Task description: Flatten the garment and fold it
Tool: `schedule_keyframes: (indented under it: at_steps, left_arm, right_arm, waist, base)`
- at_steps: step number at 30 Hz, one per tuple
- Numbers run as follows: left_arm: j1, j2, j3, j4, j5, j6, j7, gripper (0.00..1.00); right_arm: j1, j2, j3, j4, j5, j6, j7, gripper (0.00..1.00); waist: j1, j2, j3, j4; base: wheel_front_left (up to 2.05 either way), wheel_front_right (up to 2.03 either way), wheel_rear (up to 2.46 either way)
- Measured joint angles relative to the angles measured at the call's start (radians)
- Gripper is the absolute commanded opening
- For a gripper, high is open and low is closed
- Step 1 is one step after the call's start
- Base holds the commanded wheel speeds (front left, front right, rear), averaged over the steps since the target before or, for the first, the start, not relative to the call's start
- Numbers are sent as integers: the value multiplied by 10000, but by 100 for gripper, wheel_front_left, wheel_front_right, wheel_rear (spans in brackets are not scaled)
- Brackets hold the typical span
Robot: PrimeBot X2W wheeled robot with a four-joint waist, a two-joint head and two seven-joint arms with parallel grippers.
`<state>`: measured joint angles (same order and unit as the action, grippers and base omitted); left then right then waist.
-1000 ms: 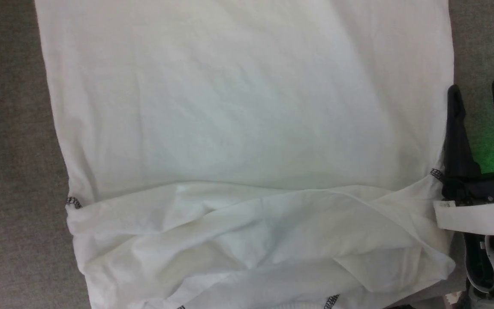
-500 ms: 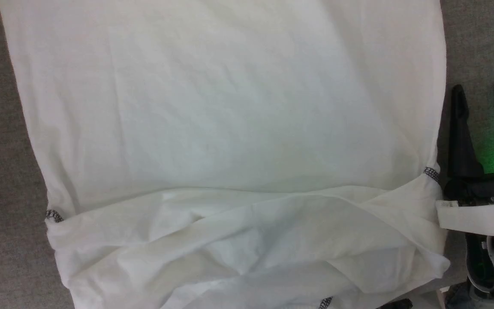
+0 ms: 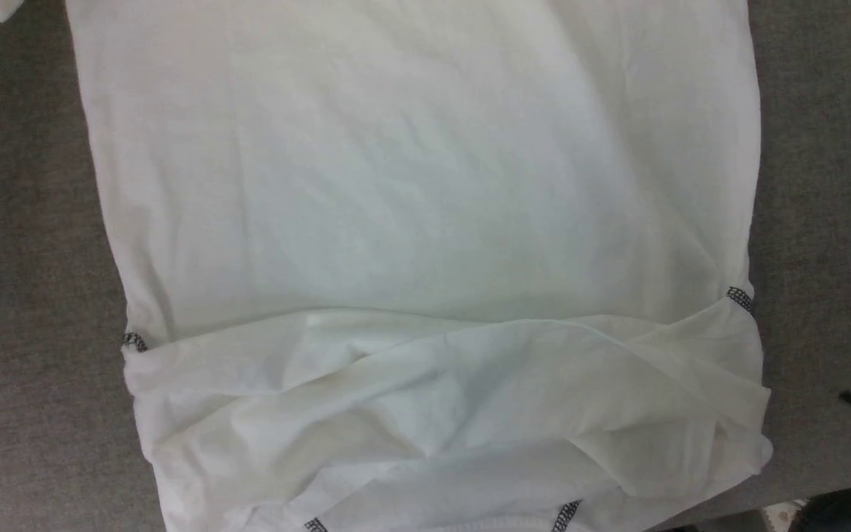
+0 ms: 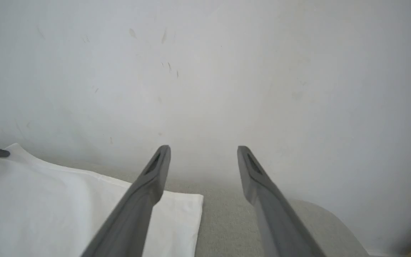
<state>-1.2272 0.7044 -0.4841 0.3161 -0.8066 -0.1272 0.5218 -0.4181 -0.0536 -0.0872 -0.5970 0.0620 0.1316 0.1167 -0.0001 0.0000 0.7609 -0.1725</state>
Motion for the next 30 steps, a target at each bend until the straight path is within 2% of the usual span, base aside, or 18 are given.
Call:
schedule_keyframes:
  at_steps: [3, 5, 7, 8, 9, 14, 23, 30]
  left_arm:
    - [12, -102, -104, -4, -113, -2, -163, 0]
    - [14, -148, -167, -2, -150, -2, -247, 0]
    - [14, -188, -215, -19, -178, -2, -313, 0]
    - [14, -247, -263, -40, -211, -2, -399, 0]
    - [14, -247, -263, -40, -211, -2, -399, 0]
    - [13, -430, -393, -79, -255, -13, -587, 0]
    - [7, -823, -610, -86, -320, -15, -782, 0]
    - [-101, -951, -713, -163, -397, -17, -901, 0]
  right_arm:
    - [-1496, 13, 468, -33, -295, 4, 1235, 100]
    - [-2549, 13, 445, 353, 12, 0, 2054, 100]
    - [-3547, 8, 523, 1037, 73, 0, 2847, 100]
    - [-4580, -63, 635, 1814, 54, 2, 3446, 100]
    - [-4580, -63, 635, 1814, 54, 2, 3446, 100]
    - [-6592, -15, -19, 4006, 278, 2, 4727, 100]
    - [-7868, 27, -1864, 7196, -790, 0, 6544, 100]
    - [-8292, 19, -2623, 8251, -1120, 0, 7578, 100]
  waist:
    - [0, 0, -106, 156]
    - [0, 0, -145, 266]
    - [0, 0, -160, 367]
    - [1, 0, -148, 465]
    - [1, 0, -148, 465]
    - [1, 0, -62, 754]
    - [1, 0, 157, 1310]
    - [1, 0, 476, 1621]
  base:
    - [0, 0, 0]
    - [0, 0, 0]
    - [0, 0, 0]
    - [0, 0, 0]
    - [0, 0, 0]
    - [0, 0, 0]
    - [0, 0, 0]
    - [0, 0, 0]
